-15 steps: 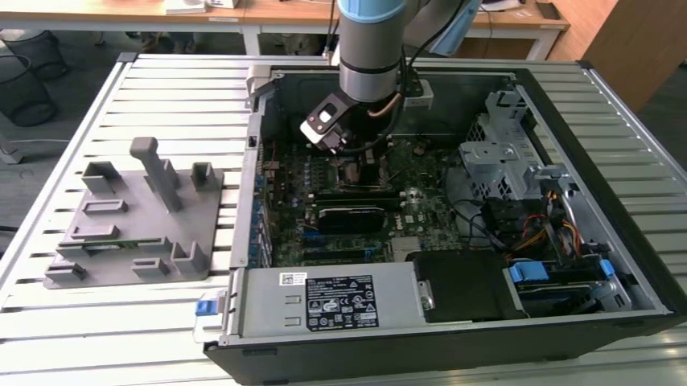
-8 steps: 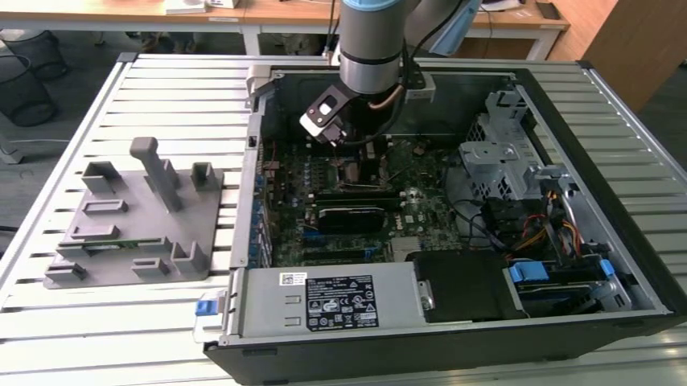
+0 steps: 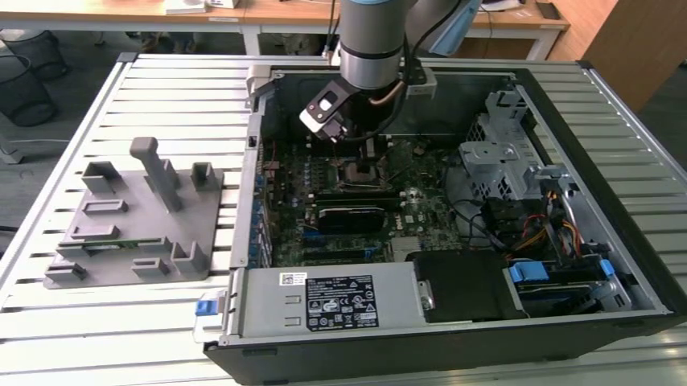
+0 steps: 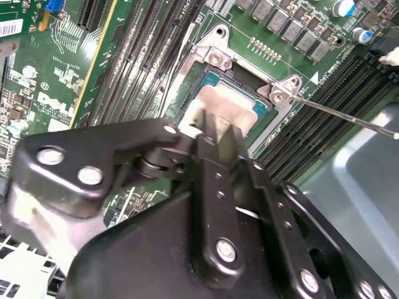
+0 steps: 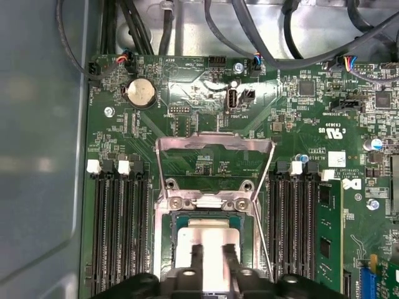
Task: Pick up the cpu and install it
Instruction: 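Place the cpu into insertion slot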
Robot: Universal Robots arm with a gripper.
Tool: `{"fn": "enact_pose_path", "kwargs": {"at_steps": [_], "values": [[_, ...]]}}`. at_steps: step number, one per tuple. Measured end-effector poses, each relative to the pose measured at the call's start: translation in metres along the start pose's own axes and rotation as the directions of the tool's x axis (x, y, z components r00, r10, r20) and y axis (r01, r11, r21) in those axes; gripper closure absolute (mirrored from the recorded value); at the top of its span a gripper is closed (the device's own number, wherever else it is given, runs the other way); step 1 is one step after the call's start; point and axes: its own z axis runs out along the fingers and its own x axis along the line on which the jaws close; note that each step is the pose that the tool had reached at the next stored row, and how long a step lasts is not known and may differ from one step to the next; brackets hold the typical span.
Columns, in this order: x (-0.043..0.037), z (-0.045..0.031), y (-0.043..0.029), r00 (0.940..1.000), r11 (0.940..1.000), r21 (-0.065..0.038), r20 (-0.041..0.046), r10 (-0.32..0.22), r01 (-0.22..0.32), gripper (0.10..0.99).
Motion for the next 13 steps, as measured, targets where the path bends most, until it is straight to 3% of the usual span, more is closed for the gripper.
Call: {"fn": "enact_pose_path", "kwargs": {"at_steps": [1, 3, 13], "values": [[0.0000, -0.0007, 0.0000, 1.0000, 1.0000, 0.000, 0.0000, 0.000, 0.000, 0.843], [0.0000, -0.0019, 0.0001, 1.0000, 1.0000, 0.000, 0.0000, 0.000, 0.000, 0.961], [-0.0001, -0.0094, 0.0004, 1.0000, 1.0000, 0.000, 0.0001, 0.000, 0.000, 0.980]]}}
